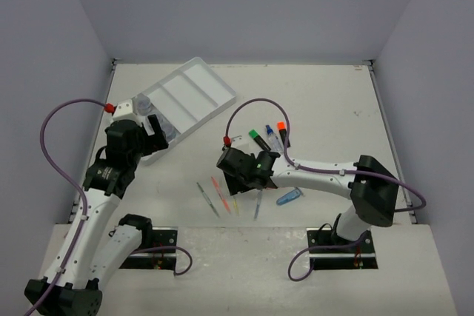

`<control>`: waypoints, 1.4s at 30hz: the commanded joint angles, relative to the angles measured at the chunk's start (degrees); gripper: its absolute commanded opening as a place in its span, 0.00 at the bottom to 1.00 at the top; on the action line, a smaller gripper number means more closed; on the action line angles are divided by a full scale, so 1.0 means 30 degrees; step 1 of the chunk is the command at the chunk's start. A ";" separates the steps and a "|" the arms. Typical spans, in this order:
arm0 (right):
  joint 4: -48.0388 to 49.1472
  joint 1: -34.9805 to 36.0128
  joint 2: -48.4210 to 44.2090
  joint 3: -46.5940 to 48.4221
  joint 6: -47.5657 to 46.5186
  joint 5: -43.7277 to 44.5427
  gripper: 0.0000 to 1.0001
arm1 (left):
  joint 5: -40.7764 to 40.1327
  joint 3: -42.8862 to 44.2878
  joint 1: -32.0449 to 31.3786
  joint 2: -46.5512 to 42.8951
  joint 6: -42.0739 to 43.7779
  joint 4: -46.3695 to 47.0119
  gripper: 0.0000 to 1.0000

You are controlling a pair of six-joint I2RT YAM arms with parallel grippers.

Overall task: Sort the stationery into containers
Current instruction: Pick up the pen from the center of the board.

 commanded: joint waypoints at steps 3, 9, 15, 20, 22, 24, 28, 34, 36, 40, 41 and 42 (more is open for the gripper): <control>0.1222 0.1485 0.2299 0.3097 -0.0110 -0.0140 0.43 | -0.3401 0.0601 -0.0032 -0.1846 -0.1219 -0.0397 1.00; -0.0231 0.1758 0.5799 0.6588 -0.1742 -0.0708 0.32 | -0.4581 0.0971 0.0070 -0.2896 -0.1732 -0.1082 1.00; -0.1034 0.1899 0.7869 0.8441 -0.2127 -0.0903 0.31 | -0.4410 0.0949 0.0159 -0.2835 -0.1660 -0.0996 1.00; -0.1265 0.2074 0.9192 0.9268 -0.2332 -0.1616 0.29 | -0.4439 0.1008 0.0173 -0.2980 -0.1660 -0.1010 1.00; -0.1576 0.2195 0.9641 0.9618 -0.2199 -0.1743 0.28 | -0.4410 0.1008 0.0202 -0.2997 -0.1660 -0.1010 1.00; -0.1620 0.2366 0.9989 0.9740 -0.2070 -0.1851 0.28 | -0.4410 0.1008 0.0203 -0.3039 -0.1660 -0.1010 1.00; -0.1590 0.2485 1.0157 0.9819 -0.1892 -0.1824 0.28 | -0.4196 0.0949 0.0173 -0.2981 -0.1534 -0.0874 1.00; -0.1787 0.2489 1.0604 0.9669 -0.1552 -0.2060 0.18 | -0.3942 0.0833 0.0173 -0.2977 -0.1426 -0.0689 1.00; -0.1697 0.2534 1.0486 0.9325 -0.1223 -0.2107 0.05 | -0.3861 0.0812 0.0173 -0.2932 -0.1385 -0.0628 1.00; -0.0820 0.2690 0.9196 0.8610 -0.1070 -0.2055 0.00 | -0.3762 0.0657 0.0317 -0.2779 -0.1479 -0.0396 1.00; -0.0800 0.2690 0.8698 0.8432 -0.1211 -0.2086 0.00 | -0.3905 0.0601 0.0320 -0.2720 -0.1679 -0.0395 1.00; -0.0618 0.2690 0.7893 0.8260 -0.1490 -0.1851 0.00 | -0.3984 0.0543 0.0338 -0.2608 -0.2106 -0.0413 1.00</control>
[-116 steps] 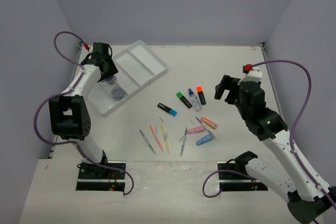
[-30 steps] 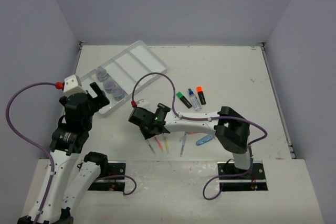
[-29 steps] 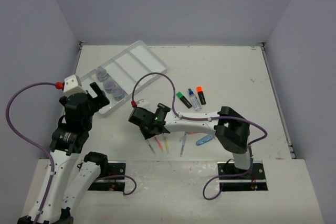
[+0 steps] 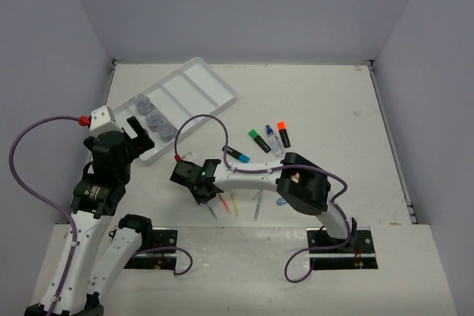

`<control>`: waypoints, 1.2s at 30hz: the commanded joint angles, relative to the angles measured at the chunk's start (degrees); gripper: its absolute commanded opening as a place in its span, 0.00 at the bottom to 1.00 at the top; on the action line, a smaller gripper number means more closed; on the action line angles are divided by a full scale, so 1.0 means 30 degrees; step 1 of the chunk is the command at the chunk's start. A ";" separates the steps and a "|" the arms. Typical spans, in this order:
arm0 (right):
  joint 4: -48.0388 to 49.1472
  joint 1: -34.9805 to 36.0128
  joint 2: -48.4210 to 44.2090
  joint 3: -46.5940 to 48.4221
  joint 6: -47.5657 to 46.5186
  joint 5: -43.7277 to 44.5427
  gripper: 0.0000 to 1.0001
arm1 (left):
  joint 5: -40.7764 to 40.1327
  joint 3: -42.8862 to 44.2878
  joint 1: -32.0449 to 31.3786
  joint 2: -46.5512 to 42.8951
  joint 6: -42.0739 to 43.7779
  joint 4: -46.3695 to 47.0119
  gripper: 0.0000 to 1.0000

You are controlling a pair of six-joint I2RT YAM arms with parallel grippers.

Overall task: Sort the stationery into containers
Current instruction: Pick up the pen from the center of the board, then pick up the pen cap from the center of the board.

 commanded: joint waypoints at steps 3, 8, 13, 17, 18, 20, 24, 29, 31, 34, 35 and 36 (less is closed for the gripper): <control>0.0354 -0.0099 -0.5723 -0.1644 -0.0418 0.1721 0.00 | 0.1461 -0.0110 0.0263 0.0935 -0.0924 0.1243 1.00; 0.0284 -0.4194 -1.2495 -0.6733 -0.0423 0.3499 0.00 | 0.5078 0.0166 -0.0006 0.3525 -0.2004 0.1433 1.00; 0.0198 -0.8588 -1.7889 -1.0383 -0.1531 0.4216 0.00 | 0.2231 0.0057 -0.5391 0.6693 -0.4955 0.3022 1.00; 0.0183 -1.1345 -2.0132 -1.1483 -0.2402 0.4289 0.00 | -0.0752 0.1465 -1.0257 1.0174 -0.7000 0.2299 1.00; 0.0283 -1.1800 -2.0470 -1.1724 -0.2590 0.4248 0.00 | -0.1212 0.1591 -1.0945 1.0737 -0.7579 0.2282 1.00; 0.0636 -1.2570 -2.0808 -1.2303 -0.2943 0.4186 0.00 | -0.1775 0.1900 -1.2233 1.1979 -0.8355 0.2263 0.99; 0.1553 -1.3092 -2.0547 -1.3223 -0.3225 0.3594 0.00 | -0.2305 0.2556 -1.3609 1.3880 -0.9035 0.1914 0.78; 0.2261 -1.3146 -2.0038 -1.3776 -0.3554 0.3054 0.00 | -0.1925 0.2919 -1.3887 1.6090 -0.8982 0.2347 0.36; 0.2379 -1.3158 -2.0150 -1.3865 -0.3613 0.2891 0.00 | -0.1779 0.3075 -1.3916 1.6723 -0.8964 0.2295 0.34; 0.2753 -1.3166 -2.0576 -1.4175 -0.3662 0.2732 0.00 | -0.1561 0.2866 -1.3924 1.7351 -0.8937 0.2324 0.32; 0.2899 -1.3158 -2.0701 -1.4322 -0.3711 0.2674 0.00 | -0.1492 0.2756 -1.3916 1.7490 -0.8957 0.2336 0.29; 0.3034 -1.3158 -2.0786 -1.4489 -0.3778 0.2607 0.00 | -0.1407 0.2637 -1.3916 1.7626 -0.8974 0.2353 0.26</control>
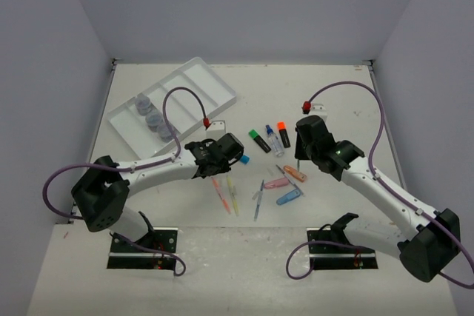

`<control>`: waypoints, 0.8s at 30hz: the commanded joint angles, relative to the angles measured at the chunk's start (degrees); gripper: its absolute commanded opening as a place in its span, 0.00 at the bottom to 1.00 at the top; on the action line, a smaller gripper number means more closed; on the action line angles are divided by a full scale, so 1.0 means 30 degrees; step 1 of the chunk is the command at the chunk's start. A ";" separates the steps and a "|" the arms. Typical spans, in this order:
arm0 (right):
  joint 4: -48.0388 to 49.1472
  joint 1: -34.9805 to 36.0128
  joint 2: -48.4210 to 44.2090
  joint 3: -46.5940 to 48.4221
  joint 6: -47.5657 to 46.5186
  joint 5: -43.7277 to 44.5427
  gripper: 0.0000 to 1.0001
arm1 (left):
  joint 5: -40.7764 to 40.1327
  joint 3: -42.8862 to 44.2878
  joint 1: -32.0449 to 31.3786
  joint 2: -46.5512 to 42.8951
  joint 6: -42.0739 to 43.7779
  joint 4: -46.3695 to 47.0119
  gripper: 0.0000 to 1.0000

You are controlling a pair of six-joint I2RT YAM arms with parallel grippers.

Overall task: Sort the stationery into containers
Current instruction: Pick up the pen cap from the center of the board.

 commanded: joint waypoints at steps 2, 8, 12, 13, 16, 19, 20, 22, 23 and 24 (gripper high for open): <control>0.1438 -0.0100 -0.0597 -0.0450 -0.0497 -0.0344 0.00 | -0.0061 -0.0038 -0.0094 0.0598 -0.0512 0.0472 0.25; 0.1421 -0.0112 -0.0173 -0.0410 -0.0587 -0.0212 0.00 | 0.0364 -0.0218 -0.0366 0.1093 -0.0358 0.0663 0.22; 0.1421 -0.0112 0.0100 -0.0427 -0.0620 -0.0011 0.00 | 0.0503 -0.0421 -0.0464 0.1290 -0.0233 0.0731 0.22; 0.1421 -0.0112 0.0134 -0.0427 -0.0620 -0.0022 0.00 | 0.0525 -0.0454 -0.0487 0.1313 -0.0255 0.0754 0.22; 0.1421 -0.0085 0.0160 -0.0454 -0.0648 -0.0040 0.00 | 0.0561 -0.0534 -0.0522 0.1376 -0.0317 0.0789 0.22; 0.1421 -0.0094 0.0147 -0.0457 -0.0650 -0.0039 0.00 | 0.0538 -0.0577 -0.0563 0.1407 -0.0250 0.0818 0.22; 0.1421 -0.0112 0.0135 -0.0457 -0.0650 -0.0040 0.00 | 0.0503 -0.0605 -0.0580 0.1404 -0.0232 0.0818 0.22; 0.1421 -0.0112 0.0187 -0.0457 -0.0650 -0.0050 0.00 | 0.0512 -0.0683 -0.0571 0.1388 -0.0232 0.0818 0.23; 0.1421 -0.0112 0.0189 -0.0457 -0.0652 -0.0070 0.00 | 0.0533 -0.0687 -0.0553 0.1409 -0.0230 0.0818 0.24; 0.1421 -0.0112 0.0207 -0.0457 -0.0669 -0.0088 0.00 | 0.0551 -0.0722 -0.0571 0.1426 -0.0212 0.0818 0.24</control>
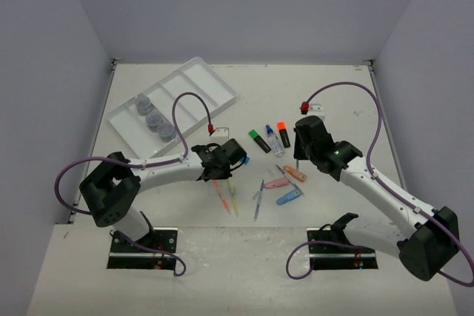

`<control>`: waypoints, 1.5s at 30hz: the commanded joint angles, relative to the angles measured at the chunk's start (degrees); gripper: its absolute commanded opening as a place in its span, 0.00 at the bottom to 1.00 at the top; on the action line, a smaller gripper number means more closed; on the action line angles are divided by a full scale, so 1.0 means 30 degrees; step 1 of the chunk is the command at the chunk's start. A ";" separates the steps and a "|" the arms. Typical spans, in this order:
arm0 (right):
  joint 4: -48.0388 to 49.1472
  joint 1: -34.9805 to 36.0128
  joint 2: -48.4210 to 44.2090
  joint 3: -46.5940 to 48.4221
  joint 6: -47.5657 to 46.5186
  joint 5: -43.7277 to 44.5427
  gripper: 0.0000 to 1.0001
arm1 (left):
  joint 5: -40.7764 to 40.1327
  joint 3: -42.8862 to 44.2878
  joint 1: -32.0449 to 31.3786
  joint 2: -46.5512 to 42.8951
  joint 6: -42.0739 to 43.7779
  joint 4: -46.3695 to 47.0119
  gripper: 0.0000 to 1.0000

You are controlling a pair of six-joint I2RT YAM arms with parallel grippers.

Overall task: Sort the stationery into containers
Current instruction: Pick up the pen cap from the center of the board.

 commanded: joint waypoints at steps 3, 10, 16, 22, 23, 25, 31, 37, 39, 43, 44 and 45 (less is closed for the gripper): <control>0.0580 -0.0084 0.0037 -0.0071 -0.0250 0.0135 0.00 | -0.0204 -0.0316 -0.0182 0.0184 -0.0141 0.0658 0.25; 0.0599 -0.0112 0.0056 -0.0071 -0.0250 0.0115 0.00 | -0.0088 -0.0463 -0.0182 0.0396 -0.0093 0.0774 0.25; 0.0580 -0.0083 0.0066 -0.0071 -0.0296 0.0029 0.00 | -0.0011 -0.0758 -0.0241 0.0514 -0.0346 0.0994 0.25; 0.0580 -0.0112 0.0058 -0.0042 -0.0337 -0.0071 0.00 | 0.0102 -0.1092 -0.0270 0.0774 -0.0354 0.1300 0.25; 0.0580 -0.0101 0.0066 -0.0042 -0.0349 -0.0106 0.00 | 0.0129 -0.1119 -0.0270 0.0832 -0.0347 0.1354 0.25; 0.0580 -0.0108 0.0099 -0.0038 -0.0367 -0.0159 0.00 | 0.0160 -0.1137 -0.0270 0.0961 -0.0309 0.1461 0.25; 0.0580 -0.0083 0.0210 -0.0013 -0.0396 -0.0158 0.00 | 0.0501 -0.1169 -0.0270 0.1500 -0.0171 0.1831 0.20; 0.0580 -0.0112 0.0154 -0.0013 -0.0396 -0.0130 0.00 | 0.0642 -0.1368 -0.0270 0.1394 -0.0197 0.1944 0.01; 0.0596 -0.0112 0.0108 -0.0013 -0.0396 -0.0130 0.00 | 0.0670 -0.1376 -0.0270 0.1247 -0.0188 0.1918 0.00; 0.0583 -0.0086 0.0125 -0.0013 -0.0392 -0.0133 0.00 | 0.0592 -0.1110 -0.0270 0.0863 -0.0040 0.1915 0.00; 0.0602 -0.0105 0.0125 -0.0013 -0.0374 -0.0152 0.00 | 0.0462 -0.0961 -0.0270 0.0584 0.0035 0.1896 0.00; 0.0641 -0.0096 0.0093 -0.0013 -0.0383 -0.0270 0.00 | 0.0221 -0.0809 -0.0270 0.0398 0.0174 0.1825 0.00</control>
